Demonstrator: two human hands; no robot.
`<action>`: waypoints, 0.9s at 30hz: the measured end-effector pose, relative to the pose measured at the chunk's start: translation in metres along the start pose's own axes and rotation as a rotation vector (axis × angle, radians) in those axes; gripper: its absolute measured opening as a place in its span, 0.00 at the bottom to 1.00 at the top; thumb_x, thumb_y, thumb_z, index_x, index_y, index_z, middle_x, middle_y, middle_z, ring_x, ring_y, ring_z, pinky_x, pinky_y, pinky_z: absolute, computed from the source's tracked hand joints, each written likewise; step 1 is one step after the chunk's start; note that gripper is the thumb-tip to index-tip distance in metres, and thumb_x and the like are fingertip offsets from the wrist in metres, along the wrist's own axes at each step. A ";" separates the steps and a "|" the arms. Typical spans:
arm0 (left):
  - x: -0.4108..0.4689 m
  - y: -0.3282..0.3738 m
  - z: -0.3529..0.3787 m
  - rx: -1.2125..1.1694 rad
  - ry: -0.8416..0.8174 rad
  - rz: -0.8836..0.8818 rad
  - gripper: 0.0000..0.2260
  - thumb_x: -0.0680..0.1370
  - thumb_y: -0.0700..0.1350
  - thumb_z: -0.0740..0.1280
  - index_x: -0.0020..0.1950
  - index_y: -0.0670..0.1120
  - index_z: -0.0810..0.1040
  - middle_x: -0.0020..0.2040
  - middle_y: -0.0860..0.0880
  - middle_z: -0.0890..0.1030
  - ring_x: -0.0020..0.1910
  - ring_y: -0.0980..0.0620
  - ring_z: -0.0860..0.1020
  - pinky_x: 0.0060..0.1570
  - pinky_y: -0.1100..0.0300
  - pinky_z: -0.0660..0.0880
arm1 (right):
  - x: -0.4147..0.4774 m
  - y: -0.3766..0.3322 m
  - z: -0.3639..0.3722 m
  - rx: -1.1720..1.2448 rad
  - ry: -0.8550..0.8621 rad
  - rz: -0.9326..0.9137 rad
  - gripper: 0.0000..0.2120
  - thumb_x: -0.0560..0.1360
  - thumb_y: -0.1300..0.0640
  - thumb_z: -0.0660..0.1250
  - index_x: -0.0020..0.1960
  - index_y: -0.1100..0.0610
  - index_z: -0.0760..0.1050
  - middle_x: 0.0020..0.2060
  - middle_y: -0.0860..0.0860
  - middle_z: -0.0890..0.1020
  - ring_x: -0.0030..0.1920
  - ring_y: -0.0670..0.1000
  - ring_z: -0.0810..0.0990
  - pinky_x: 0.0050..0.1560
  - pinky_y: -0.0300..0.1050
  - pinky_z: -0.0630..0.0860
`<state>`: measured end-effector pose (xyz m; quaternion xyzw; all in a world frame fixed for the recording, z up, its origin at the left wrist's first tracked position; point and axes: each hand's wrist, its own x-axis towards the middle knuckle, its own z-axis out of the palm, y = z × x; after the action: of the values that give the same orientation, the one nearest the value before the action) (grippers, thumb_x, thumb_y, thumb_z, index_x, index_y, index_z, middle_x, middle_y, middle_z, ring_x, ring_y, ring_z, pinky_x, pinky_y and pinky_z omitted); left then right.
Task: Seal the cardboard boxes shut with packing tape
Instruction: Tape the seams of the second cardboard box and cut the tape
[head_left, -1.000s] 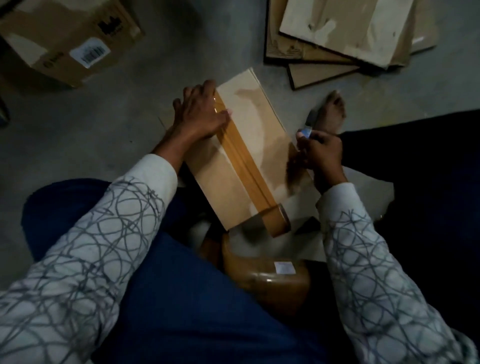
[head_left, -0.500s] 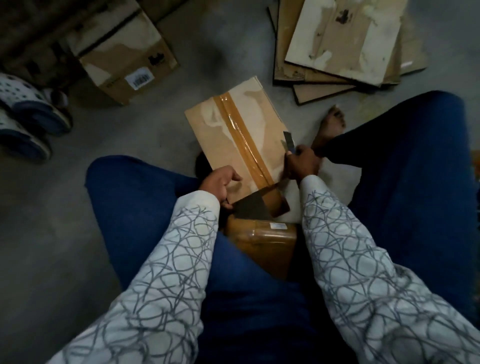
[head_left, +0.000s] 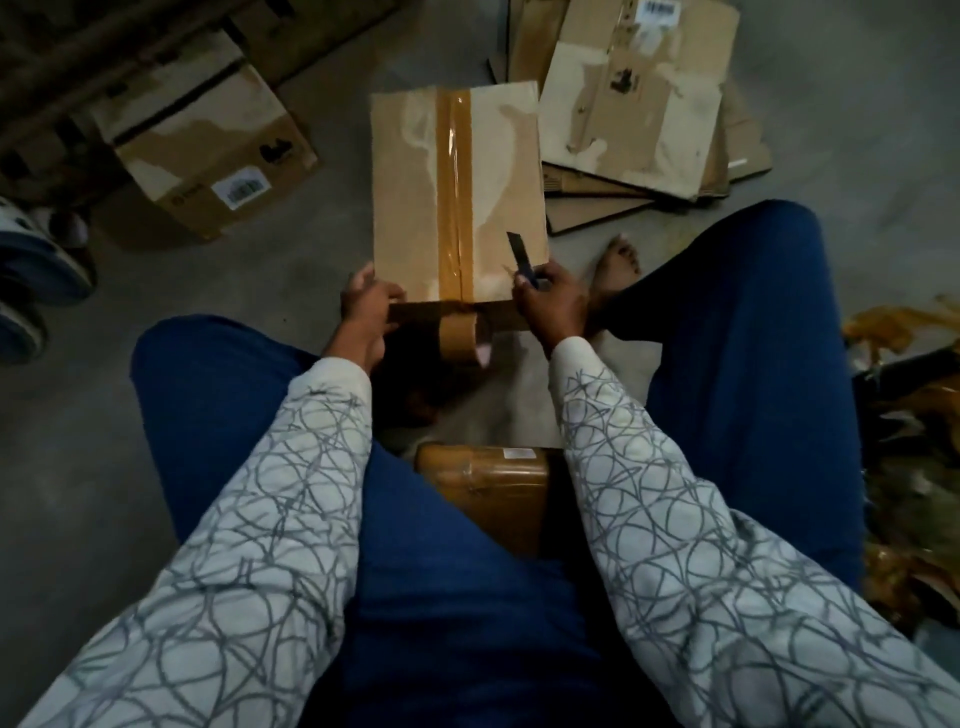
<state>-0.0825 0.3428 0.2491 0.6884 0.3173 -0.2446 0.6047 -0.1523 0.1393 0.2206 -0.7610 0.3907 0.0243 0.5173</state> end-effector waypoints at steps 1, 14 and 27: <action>-0.001 -0.001 0.002 0.009 -0.038 -0.025 0.28 0.78 0.38 0.64 0.77 0.53 0.66 0.64 0.47 0.76 0.59 0.47 0.75 0.56 0.49 0.76 | 0.000 0.007 0.003 -0.020 -0.014 0.032 0.08 0.72 0.48 0.72 0.49 0.49 0.81 0.52 0.52 0.84 0.53 0.53 0.82 0.56 0.55 0.81; 0.011 -0.058 0.032 0.260 -0.132 -0.251 0.33 0.67 0.51 0.76 0.68 0.45 0.71 0.61 0.43 0.79 0.56 0.44 0.79 0.55 0.47 0.78 | -0.022 0.027 0.018 -0.443 -0.123 -0.192 0.10 0.78 0.51 0.68 0.56 0.53 0.82 0.74 0.47 0.70 0.78 0.58 0.60 0.76 0.53 0.60; -0.010 -0.051 0.037 0.380 -0.064 -0.154 0.13 0.78 0.45 0.71 0.60 0.44 0.76 0.56 0.45 0.79 0.51 0.47 0.76 0.50 0.55 0.74 | -0.008 0.024 0.003 -0.629 -0.427 -0.142 0.18 0.80 0.48 0.66 0.68 0.53 0.77 0.81 0.52 0.56 0.80 0.60 0.54 0.76 0.57 0.61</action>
<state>-0.1253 0.3086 0.2164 0.7556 0.2978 -0.3673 0.4532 -0.1717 0.1427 0.2037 -0.8855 0.1943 0.2649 0.3287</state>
